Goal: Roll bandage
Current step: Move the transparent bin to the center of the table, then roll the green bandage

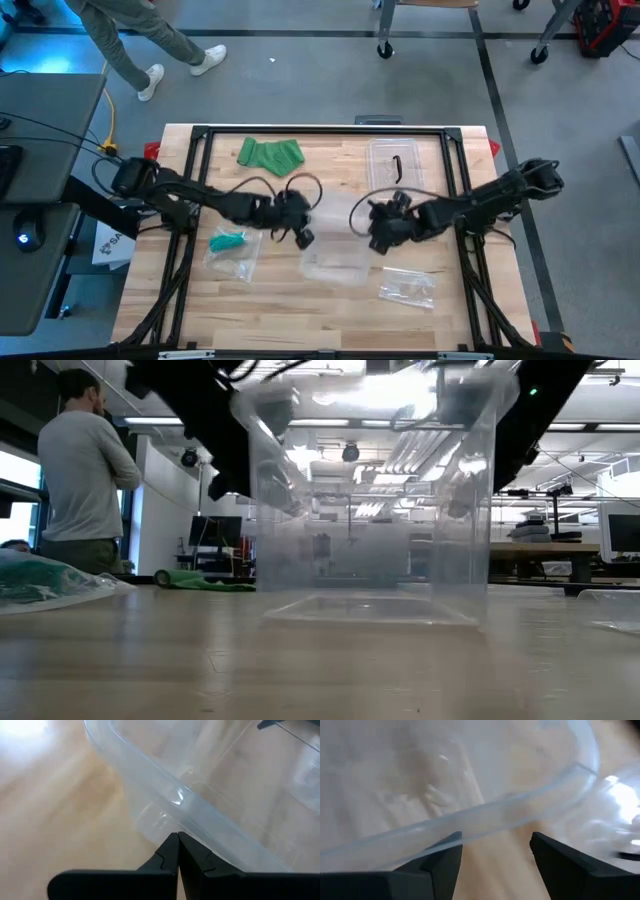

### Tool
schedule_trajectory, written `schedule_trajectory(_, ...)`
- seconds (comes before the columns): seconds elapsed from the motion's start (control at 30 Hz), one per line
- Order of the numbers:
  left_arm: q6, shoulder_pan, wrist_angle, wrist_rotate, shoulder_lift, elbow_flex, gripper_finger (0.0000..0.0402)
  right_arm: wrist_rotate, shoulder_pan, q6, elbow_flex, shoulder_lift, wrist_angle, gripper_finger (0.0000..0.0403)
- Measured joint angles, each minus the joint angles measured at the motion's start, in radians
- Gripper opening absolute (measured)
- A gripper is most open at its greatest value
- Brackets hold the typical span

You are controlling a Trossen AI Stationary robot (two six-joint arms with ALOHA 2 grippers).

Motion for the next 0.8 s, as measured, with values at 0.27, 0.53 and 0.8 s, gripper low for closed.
schedule_trajectory(0.27, 0.142, 0.199, 0.141, 0.009, 0.009, 0.000, 0.0000, 0.003, -0.238, -0.218, 0.001, -0.012, -0.059, 0.0233)
schedule_trajectory(0.53, 0.174, 0.298, 0.201, 0.098, 0.017, 0.005, 0.0000, 0.062, -0.419, -0.337, 0.001, -0.060, -0.068, 0.0233)
schedule_trajectory(0.8, 0.207, 0.291, 0.186, 0.081, 0.011, 0.005, 0.0000, 0.066, -0.485, -0.343, 0.001, -0.154, -0.117, 0.0234)
